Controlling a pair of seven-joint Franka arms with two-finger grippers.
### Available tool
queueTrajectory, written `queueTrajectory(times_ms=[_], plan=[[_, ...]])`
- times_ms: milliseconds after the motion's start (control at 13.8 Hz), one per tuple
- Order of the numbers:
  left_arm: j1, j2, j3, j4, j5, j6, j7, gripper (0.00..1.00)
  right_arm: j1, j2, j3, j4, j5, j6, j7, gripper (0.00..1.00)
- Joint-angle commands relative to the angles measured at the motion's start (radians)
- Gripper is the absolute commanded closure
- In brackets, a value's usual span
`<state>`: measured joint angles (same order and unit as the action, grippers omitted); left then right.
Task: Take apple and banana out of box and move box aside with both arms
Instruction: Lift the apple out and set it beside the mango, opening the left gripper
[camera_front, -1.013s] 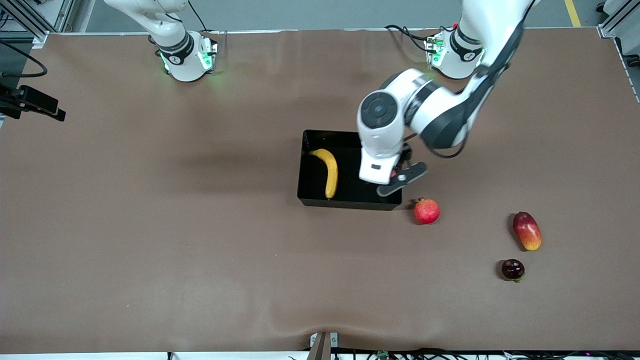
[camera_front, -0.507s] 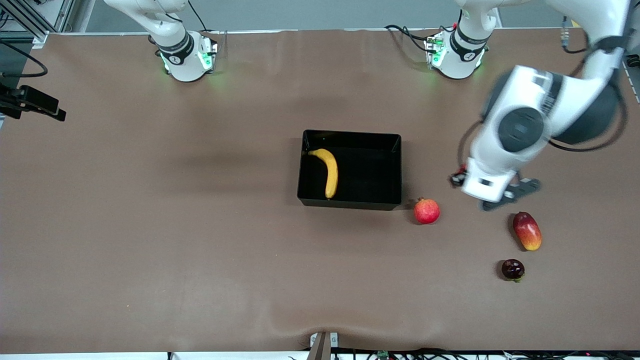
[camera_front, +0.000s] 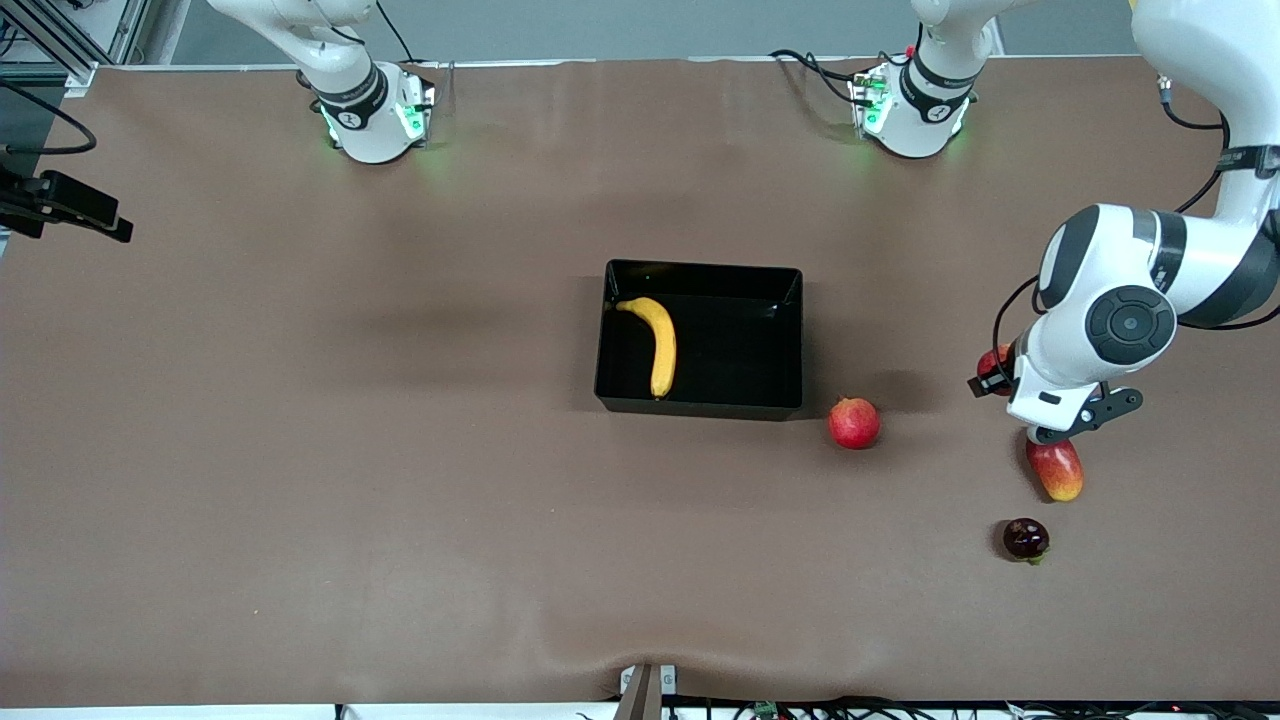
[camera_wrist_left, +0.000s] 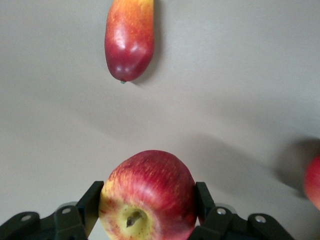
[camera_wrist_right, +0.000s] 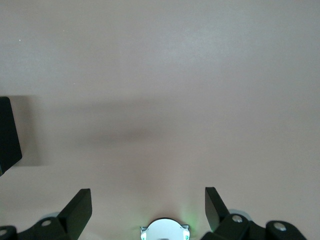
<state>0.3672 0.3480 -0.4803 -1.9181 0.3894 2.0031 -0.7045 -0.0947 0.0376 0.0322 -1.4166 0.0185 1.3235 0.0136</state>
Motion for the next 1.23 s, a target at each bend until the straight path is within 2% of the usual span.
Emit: queueTrajectory(times_ms=[0,289,651,724,796,868,1013,1158], plan=[[0.062,0.006,-0.012,-0.09,0.045,0.133,0.013,1.0,0.009,0.008,-0.001,0.011,-0.006,0.003,0.0,0.0],[0.11,0.078,-0.012,-0.12,0.095,0.215,0.013,1.0,0.006,0.015,-0.002,0.011,-0.005,0.081,0.008,0.0],[0.139,0.12,-0.012,-0.193,0.101,0.315,0.013,1.0,0.001,0.022,-0.002,0.015,-0.003,0.163,0.011,0.0],[0.141,0.126,-0.012,-0.193,0.109,0.315,0.013,0.88,0.001,0.025,-0.003,0.013,-0.002,0.199,0.011,0.0],[0.139,0.126,-0.012,-0.193,0.115,0.315,0.013,0.58,0.001,0.033,-0.003,0.013,-0.002,0.232,0.011,0.0],[0.138,0.118,-0.012,-0.193,0.115,0.313,0.013,0.01,0.0,0.041,-0.002,0.013,-0.003,0.256,0.011,0.0],[0.134,0.096,-0.021,-0.188,0.115,0.292,0.013,0.0,-0.005,0.047,-0.003,0.013,-0.003,0.304,0.011,0.0],[0.134,0.056,-0.084,-0.173,0.102,0.246,0.0,0.0,-0.008,0.054,-0.003,0.013,-0.005,0.327,0.011,0.0]])
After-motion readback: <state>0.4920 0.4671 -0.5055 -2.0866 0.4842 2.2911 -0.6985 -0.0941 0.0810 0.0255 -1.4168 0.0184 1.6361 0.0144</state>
